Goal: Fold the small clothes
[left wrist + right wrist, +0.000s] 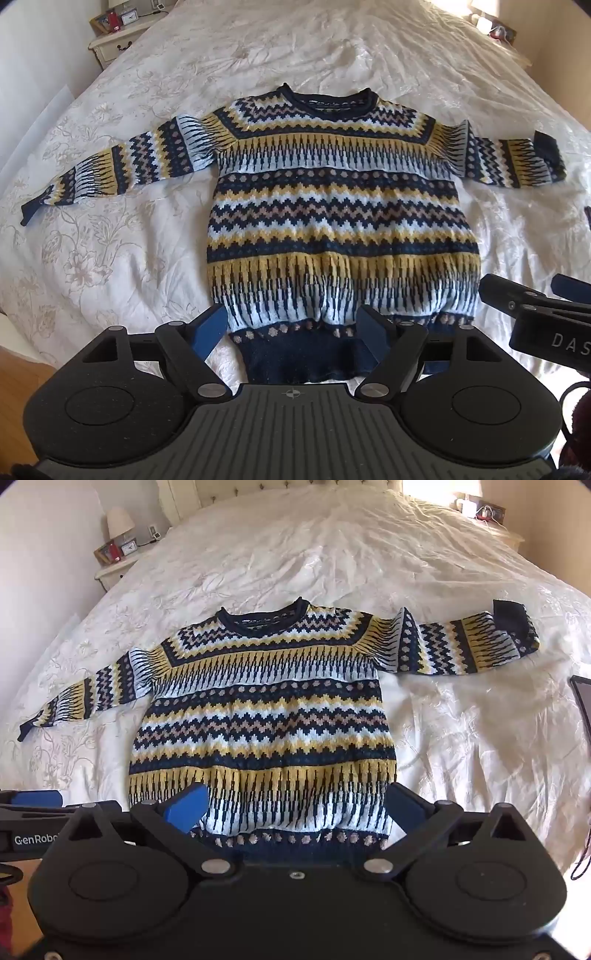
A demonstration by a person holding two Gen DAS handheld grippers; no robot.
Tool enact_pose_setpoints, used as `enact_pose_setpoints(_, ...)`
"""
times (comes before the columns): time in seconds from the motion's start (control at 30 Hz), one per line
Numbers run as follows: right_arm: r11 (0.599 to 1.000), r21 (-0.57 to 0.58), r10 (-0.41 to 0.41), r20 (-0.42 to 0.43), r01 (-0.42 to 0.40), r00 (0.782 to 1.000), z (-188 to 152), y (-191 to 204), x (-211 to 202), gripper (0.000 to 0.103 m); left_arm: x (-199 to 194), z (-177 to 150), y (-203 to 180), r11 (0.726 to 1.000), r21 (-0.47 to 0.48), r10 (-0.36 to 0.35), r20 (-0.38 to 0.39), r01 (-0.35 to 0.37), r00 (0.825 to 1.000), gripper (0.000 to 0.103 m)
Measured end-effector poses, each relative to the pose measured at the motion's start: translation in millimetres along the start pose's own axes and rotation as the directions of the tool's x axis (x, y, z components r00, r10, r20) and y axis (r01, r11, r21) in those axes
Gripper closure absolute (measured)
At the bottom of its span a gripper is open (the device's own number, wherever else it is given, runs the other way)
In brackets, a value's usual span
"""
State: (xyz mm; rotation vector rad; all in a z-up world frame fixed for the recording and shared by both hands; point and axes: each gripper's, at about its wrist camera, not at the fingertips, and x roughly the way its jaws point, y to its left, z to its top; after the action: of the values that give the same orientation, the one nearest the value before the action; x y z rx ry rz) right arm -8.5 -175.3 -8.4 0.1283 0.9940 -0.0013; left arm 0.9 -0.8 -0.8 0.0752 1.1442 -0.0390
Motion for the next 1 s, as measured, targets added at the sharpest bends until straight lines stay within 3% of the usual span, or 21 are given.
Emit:
enact_pose_setpoints(0.47,0.999,0.043,0.011,-0.004,-0.011,1.0,-6.7,-7.6,-9.5,0.002,-18.2,-1.6,0.9,1.0,-0.004,-0.021,-0.005,0.021,1.0,0.027)
enact_pose_setpoints(1.0,1.0,0.022,0.013,-0.004,-0.013,1.0,-10.2,0.2,-13.3,0.002,-8.7,-9.1,3.3,0.999,-0.015,-0.029,-0.017,0.028,0.999,0.027)
